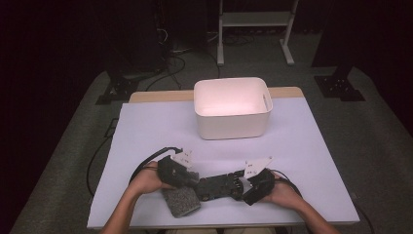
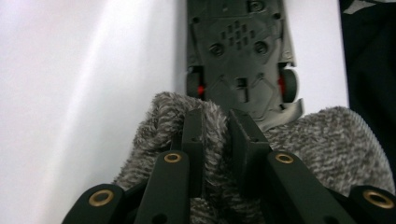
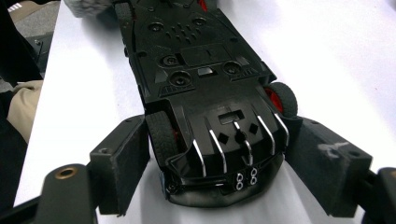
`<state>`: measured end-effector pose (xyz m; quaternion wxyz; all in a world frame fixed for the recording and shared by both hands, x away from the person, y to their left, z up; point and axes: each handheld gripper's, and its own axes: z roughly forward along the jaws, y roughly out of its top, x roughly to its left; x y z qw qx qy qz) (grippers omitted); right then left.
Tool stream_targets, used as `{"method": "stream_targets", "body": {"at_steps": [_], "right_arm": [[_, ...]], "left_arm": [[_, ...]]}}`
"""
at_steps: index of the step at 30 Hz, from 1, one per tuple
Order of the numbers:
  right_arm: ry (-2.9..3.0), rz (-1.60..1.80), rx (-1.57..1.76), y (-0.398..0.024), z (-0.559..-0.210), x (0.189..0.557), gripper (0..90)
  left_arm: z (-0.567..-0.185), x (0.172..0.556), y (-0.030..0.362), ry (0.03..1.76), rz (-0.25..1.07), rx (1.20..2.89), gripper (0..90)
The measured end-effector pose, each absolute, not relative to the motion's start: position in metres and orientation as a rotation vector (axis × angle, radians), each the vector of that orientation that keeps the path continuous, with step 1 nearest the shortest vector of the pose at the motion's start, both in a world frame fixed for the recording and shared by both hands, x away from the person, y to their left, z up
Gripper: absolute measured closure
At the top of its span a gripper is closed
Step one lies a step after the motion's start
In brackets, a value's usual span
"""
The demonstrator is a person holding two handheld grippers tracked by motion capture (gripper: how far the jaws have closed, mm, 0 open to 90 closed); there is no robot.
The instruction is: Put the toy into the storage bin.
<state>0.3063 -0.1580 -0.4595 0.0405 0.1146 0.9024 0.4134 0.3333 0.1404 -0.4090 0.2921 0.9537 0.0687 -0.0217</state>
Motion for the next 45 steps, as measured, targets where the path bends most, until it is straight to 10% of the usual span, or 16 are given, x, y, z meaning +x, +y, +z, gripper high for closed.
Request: {"method": "stream_targets", "body": {"at_steps": [23,45], "right_arm": [[2.788,1.272,0.43,-0.163,-0.457,0.297,22.7],[2.801,1.305,0.463,-0.171,-0.457,0.289,25.1]], "left_arm": [[-0.397,0.326,0.119,0.09,-0.071,2.521,76.5],[-0.4,0.329,0.012,-0.129,-0.155,2.555,76.7]]}}
